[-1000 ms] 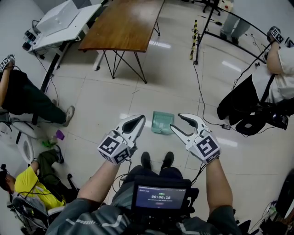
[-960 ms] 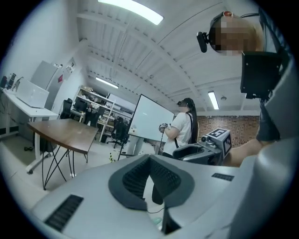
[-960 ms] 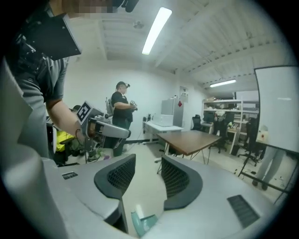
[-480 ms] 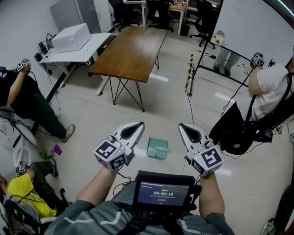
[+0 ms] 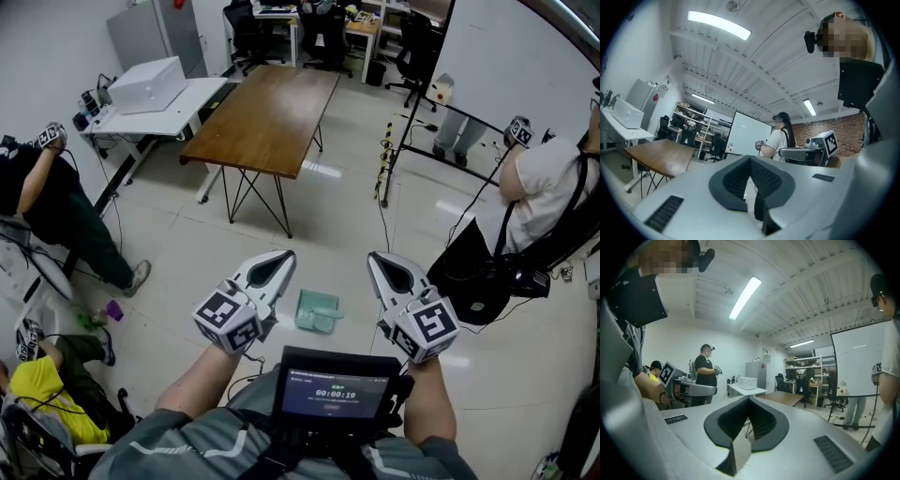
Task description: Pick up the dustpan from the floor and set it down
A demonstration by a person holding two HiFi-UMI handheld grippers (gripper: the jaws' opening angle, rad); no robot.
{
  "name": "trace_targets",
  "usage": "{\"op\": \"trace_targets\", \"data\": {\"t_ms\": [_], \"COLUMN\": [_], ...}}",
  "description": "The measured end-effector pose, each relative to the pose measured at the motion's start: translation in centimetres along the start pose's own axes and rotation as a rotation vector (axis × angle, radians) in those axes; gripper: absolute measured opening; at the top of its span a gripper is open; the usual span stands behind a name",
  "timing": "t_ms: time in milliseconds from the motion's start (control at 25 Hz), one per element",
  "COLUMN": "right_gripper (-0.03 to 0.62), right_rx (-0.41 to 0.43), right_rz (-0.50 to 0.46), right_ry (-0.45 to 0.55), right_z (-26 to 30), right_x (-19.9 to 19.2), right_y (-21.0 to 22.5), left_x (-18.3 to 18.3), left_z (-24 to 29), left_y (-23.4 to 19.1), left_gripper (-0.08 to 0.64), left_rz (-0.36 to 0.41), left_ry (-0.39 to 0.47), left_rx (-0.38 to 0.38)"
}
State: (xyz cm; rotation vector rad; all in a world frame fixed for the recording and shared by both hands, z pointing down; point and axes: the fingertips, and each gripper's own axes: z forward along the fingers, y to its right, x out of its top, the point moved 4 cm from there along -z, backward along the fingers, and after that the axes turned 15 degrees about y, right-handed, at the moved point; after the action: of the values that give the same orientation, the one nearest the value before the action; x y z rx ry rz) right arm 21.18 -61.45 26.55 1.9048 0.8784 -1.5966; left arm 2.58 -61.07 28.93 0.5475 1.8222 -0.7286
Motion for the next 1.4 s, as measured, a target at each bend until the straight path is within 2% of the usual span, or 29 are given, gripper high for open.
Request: {"op": "trace_targets", "data": {"t_ms": [360,920,1400], "right_gripper": [0.016,0.015,0.015], "right_rx": [0.010,0.037,0.052], "right_rz": [-0.005,0.029,0.011], "right_ry": [-0.004,-0.010,0.002], "right_z": [-0.9,-3.2,-3.7], "right_x": [0.6,-1.2,-0.1], "right_y": [1.0,5.4,5.1], "left_x": [-0.1,-3.1,-2.9], "left_z": [1.0,3.2,2.8], "left_y": [1.6,3.1,3.7], "left_gripper": [0.018,0.017,0.017], "left_rz": [0.021,0.034,0.046], "left_ry": [-0.001,-0.034,-0.028], "left_rx": [0.001,0.078,0.073]}}
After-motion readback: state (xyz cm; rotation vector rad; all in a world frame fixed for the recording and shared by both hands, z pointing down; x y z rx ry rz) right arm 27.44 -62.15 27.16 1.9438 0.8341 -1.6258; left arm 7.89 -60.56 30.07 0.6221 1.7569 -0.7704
